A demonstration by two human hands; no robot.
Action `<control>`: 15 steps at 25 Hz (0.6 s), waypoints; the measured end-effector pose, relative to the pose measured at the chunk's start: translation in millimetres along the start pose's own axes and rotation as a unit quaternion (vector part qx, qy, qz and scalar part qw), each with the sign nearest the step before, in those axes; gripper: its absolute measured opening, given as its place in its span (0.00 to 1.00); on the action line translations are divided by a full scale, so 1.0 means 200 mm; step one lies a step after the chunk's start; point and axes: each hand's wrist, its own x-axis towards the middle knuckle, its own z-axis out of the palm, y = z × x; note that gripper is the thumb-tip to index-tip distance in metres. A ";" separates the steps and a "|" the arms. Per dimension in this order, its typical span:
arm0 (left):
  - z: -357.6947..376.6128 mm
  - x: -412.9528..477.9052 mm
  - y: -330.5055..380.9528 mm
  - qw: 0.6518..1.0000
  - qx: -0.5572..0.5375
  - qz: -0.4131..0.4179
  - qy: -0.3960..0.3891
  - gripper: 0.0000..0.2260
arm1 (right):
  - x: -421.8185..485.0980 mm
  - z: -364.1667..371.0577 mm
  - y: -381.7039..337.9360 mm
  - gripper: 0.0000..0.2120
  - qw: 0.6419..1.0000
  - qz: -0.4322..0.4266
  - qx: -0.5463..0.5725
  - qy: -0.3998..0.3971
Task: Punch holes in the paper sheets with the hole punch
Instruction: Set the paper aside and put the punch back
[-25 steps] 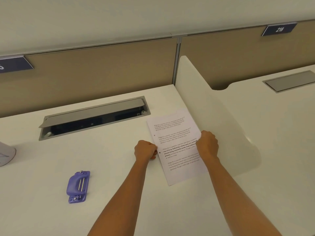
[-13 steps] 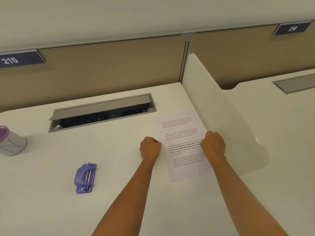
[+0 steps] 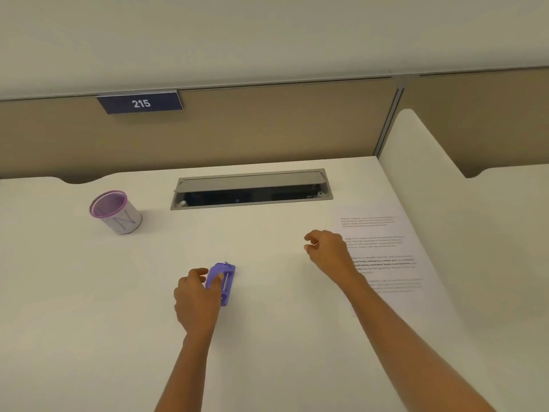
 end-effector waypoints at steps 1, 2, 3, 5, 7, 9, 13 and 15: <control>-0.03 0.03 -0.08 0.999 0.014 -0.032 -0.030 0.18 | 0.00 0.11 -0.08 0.14 0.999 -0.025 0.011 -0.039; -0.05 0.05 -0.13 0.996 0.027 -0.056 -0.067 0.22 | -0.02 0.21 -0.16 0.14 0.996 -0.050 0.014 -0.076; -0.05 0.07 -0.17 0.992 0.036 -0.069 -0.101 0.24 | -0.03 0.32 -0.24 0.16 0.991 -0.076 0.010 -0.109; -0.03 0.09 -0.18 0.987 0.056 -0.050 -0.143 0.24 | -0.05 0.50 -0.36 0.20 0.980 -0.120 -0.012 -0.160; -0.02 0.12 -0.16 0.986 0.069 -0.019 -0.151 0.19 | -0.08 0.62 -0.42 0.24 0.971 -0.146 -0.045 -0.187; -0.01 0.15 -0.14 0.985 0.066 -0.016 -0.161 0.13 | -0.08 0.68 -0.45 0.23 0.969 -0.159 -0.063 -0.180; -0.06 0.18 -0.13 0.980 0.035 0.045 -0.188 0.03 | -0.11 0.67 -0.43 0.15 0.976 -0.171 -0.020 -0.136; -0.09 0.17 -0.16 0.975 0.031 0.124 -0.180 0.05 | -0.15 0.66 -0.39 0.11 0.980 -0.167 0.014 -0.106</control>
